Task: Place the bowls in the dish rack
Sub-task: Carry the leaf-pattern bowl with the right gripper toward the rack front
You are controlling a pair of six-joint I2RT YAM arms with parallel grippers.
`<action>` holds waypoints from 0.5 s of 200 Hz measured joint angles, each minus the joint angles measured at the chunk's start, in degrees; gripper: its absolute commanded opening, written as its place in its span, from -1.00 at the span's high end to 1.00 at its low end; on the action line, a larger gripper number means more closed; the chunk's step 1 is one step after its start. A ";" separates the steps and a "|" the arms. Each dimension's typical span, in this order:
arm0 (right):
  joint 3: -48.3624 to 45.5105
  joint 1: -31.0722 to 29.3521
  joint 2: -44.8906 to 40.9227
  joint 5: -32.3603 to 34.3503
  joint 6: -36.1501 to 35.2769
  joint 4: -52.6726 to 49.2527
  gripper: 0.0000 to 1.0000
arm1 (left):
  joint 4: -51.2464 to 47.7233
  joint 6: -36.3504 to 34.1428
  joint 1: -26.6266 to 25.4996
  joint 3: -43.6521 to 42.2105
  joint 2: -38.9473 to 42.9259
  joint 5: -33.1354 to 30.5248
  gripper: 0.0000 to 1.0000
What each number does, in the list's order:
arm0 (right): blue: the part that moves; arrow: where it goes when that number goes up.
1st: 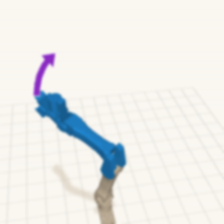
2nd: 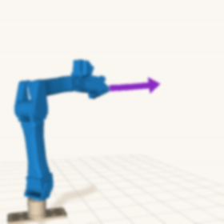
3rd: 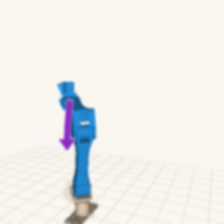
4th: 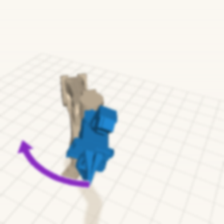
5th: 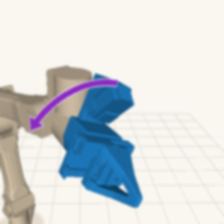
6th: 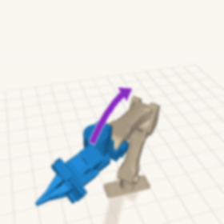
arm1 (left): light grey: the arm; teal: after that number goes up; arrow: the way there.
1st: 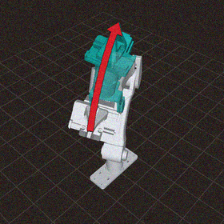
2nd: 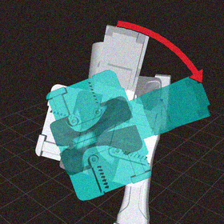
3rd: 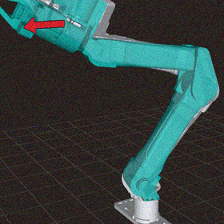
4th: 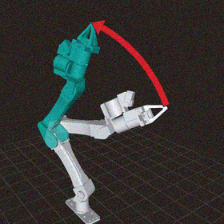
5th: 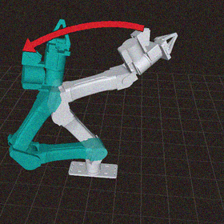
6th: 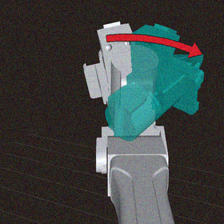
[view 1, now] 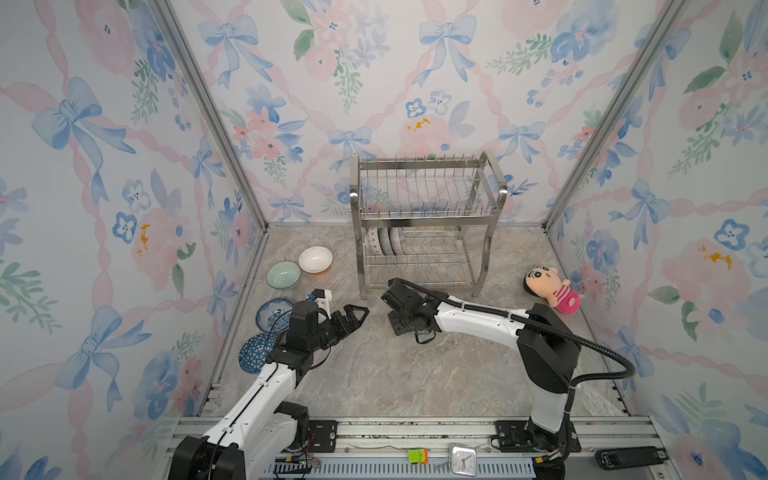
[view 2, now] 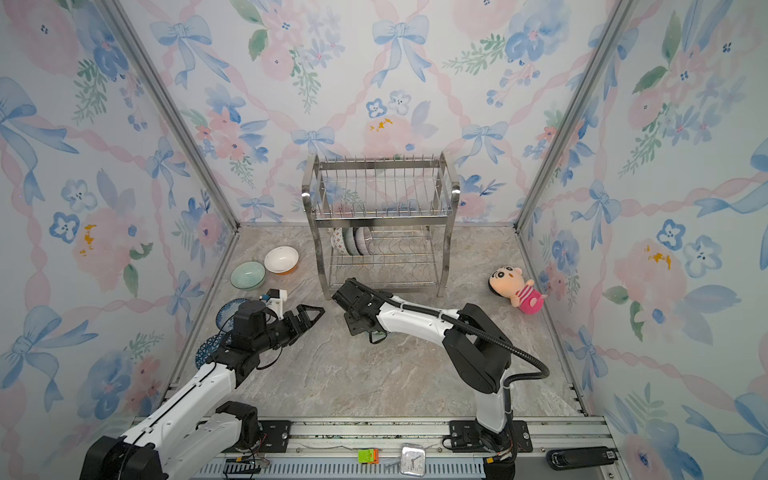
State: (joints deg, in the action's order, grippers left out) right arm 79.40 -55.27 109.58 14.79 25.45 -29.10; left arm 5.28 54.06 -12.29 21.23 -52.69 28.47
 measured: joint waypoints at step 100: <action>1.64 -0.83 4.35 3.61 -0.66 -3.58 0.57 | 1.14 1.31 0.33 -1.66 0.02 1.60 -0.96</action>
State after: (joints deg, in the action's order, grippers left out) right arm 81.03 -56.10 113.93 18.39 24.80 -32.69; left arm 6.42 55.37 -11.97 19.57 -52.66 30.06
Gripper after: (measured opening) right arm 0.229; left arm 0.980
